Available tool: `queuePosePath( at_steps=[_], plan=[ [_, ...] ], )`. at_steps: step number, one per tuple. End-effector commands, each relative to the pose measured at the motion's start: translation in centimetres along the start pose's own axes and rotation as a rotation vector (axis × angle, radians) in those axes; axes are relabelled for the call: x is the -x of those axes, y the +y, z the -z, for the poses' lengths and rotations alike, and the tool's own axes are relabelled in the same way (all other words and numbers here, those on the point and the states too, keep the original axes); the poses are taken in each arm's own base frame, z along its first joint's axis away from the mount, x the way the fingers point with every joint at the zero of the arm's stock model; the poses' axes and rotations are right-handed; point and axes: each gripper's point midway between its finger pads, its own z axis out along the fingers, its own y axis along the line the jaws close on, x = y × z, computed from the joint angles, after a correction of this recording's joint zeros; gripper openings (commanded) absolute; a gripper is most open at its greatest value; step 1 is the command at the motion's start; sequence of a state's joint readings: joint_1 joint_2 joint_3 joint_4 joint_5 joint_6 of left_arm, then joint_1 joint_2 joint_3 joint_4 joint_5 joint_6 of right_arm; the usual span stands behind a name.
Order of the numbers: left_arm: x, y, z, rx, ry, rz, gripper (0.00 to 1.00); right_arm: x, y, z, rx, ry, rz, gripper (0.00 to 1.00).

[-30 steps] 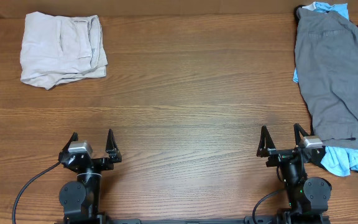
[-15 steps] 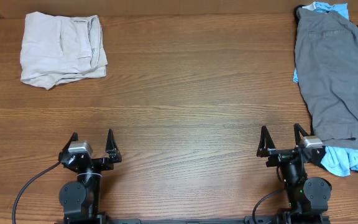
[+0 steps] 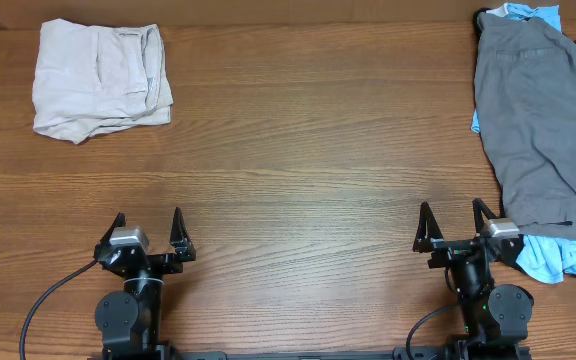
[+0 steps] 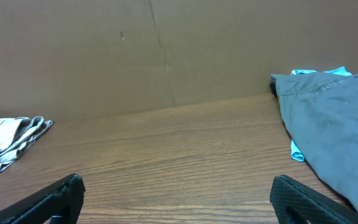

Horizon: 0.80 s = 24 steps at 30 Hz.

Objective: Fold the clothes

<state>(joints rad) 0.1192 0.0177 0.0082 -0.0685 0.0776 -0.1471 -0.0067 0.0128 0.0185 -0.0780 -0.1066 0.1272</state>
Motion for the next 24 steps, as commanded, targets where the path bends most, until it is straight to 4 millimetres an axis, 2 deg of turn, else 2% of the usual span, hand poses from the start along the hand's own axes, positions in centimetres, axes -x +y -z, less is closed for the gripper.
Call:
queuePosePath(
  at_steps=[1,19,24],
  plan=[
    [0.0,0.1,0.0,0.008,-0.006,-0.020,1.00,-0.2,-0.2,0.0,-0.004,-0.005,-0.003,1.00],
    [0.1,0.1,0.0,0.007,-0.007,-0.020,1.00,0.0,-0.7,0.0,-0.035,-0.011,-0.003,1.00],
    [0.5,0.1,0.1,0.005,-0.026,-0.022,1.00,1.9,-0.4,0.1,-0.024,-0.090,0.005,1.00]
  ],
)
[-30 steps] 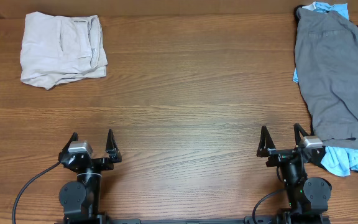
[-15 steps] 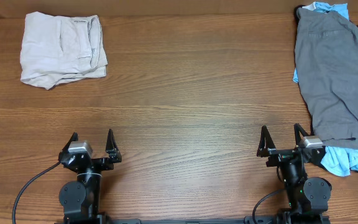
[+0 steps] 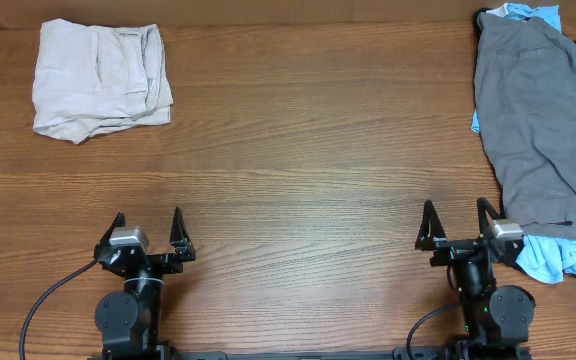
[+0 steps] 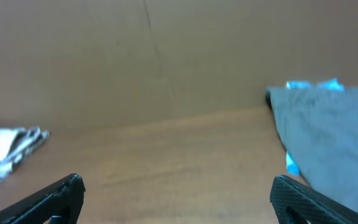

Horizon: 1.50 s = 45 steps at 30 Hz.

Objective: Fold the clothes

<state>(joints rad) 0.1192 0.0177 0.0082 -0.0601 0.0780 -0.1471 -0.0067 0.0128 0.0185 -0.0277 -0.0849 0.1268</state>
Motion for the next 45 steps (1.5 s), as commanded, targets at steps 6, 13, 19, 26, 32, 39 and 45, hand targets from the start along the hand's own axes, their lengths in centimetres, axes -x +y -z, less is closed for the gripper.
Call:
queuePosePath(
  at_steps=[6,13,19,26,32,39,45],
  plan=[
    [0.9,-0.8,0.1,-0.042,-0.041,-0.020,1.00,1.8,0.1,0.1,-0.001,-0.074,0.003,1.00],
    [4.7,-2.4,0.8,-0.111,-0.123,-0.033,1.00,5.9,1.2,0.6,0.026,-0.121,0.010,1.00],
    [7.6,-3.7,0.8,-0.153,-0.066,-0.053,1.00,8.3,1.6,-0.7,0.013,-0.055,0.002,1.00],
    [10.5,-5.8,-1.6,-0.251,0.074,-0.042,1.00,10.9,1.7,-4.3,-0.019,0.102,-0.015,1.00],
    [11.5,-7.0,-5.7,-0.310,0.279,-0.030,1.00,12.4,1.6,-7.8,-0.057,0.291,-0.037,1.00],
    [11.8,-6.8,-11.0,-0.302,0.494,-0.007,1.00,12.6,0.9,-12.3,-0.109,0.523,-0.064,1.00],
    [10.2,-6.6,-12.8,-0.333,0.671,-0.063,1.00,11.4,-0.5,-16.1,-0.158,0.682,-0.082,1.00]
  ],
)
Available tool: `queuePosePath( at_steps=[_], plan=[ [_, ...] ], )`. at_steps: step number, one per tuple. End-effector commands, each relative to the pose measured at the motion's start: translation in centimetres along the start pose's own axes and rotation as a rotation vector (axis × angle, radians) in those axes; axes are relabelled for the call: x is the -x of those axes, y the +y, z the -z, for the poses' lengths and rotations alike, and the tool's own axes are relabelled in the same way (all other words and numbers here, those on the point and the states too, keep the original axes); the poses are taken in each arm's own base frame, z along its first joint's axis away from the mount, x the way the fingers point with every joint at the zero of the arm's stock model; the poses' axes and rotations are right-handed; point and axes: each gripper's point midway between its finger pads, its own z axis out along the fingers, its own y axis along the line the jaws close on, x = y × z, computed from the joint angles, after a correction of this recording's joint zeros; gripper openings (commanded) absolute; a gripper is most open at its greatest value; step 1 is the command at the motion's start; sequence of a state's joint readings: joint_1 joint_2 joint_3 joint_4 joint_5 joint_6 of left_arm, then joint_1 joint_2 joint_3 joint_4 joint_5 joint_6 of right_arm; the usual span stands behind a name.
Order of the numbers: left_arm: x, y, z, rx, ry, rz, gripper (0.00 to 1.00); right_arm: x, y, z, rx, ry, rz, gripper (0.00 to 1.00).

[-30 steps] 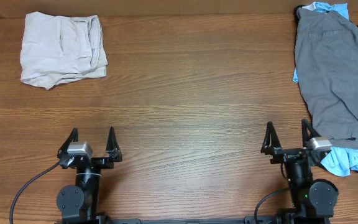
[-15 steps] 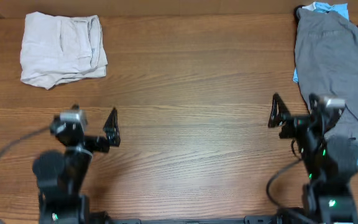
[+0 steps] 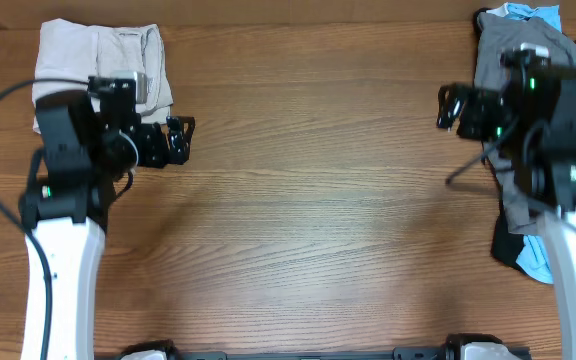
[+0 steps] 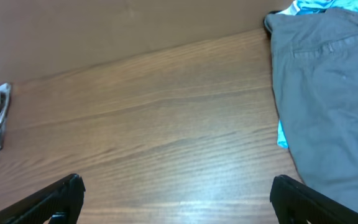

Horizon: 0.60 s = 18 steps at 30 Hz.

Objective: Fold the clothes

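Observation:
A pile of unfolded clothes lies at the table's far right. A grey garment (image 3: 533,75) (image 4: 334,99) is on top and a light blue one (image 3: 536,260) (image 4: 316,6) shows under it. My right gripper (image 3: 447,107) (image 4: 178,199) hangs open above bare wood, just left of the grey garment's edge. A folded beige garment (image 3: 98,55) lies at the far left. My left gripper (image 3: 179,139) is raised beside its right edge, with its fingers spread and empty.
The wooden table (image 3: 308,200) runs between the two garments. A brown wall (image 4: 104,25) closes off the far edge. The left arm's cable loops over the table's left side.
Both arms have left their low spots at the table's front edge. The left gripper is now up beside the beige garment and the right one beside the grey pile. Both remain open.
At the first two moments both arms sat at the front edge with open grippers, and the right wrist view shifted only slightly. Now both are raised toward the far side, each near a garment. The clothes lie as they did.

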<state>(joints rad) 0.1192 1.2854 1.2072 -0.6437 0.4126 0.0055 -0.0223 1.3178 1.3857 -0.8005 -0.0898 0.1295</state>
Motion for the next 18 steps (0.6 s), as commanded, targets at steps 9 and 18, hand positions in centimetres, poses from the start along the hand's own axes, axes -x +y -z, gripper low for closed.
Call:
queuePosePath(
  at_steps=[9,18],
  plan=[
    [-2.1,2.0,-5.2,-0.019,0.173,-0.011,1.00,3.4,-4.7,-4.7,-0.104,-0.026,-0.113,1.00],
    [-2.1,0.7,-7.8,-0.138,0.169,0.002,1.00,0.9,-16.2,-7.7,-0.283,0.065,-0.234,0.96]
  ],
)
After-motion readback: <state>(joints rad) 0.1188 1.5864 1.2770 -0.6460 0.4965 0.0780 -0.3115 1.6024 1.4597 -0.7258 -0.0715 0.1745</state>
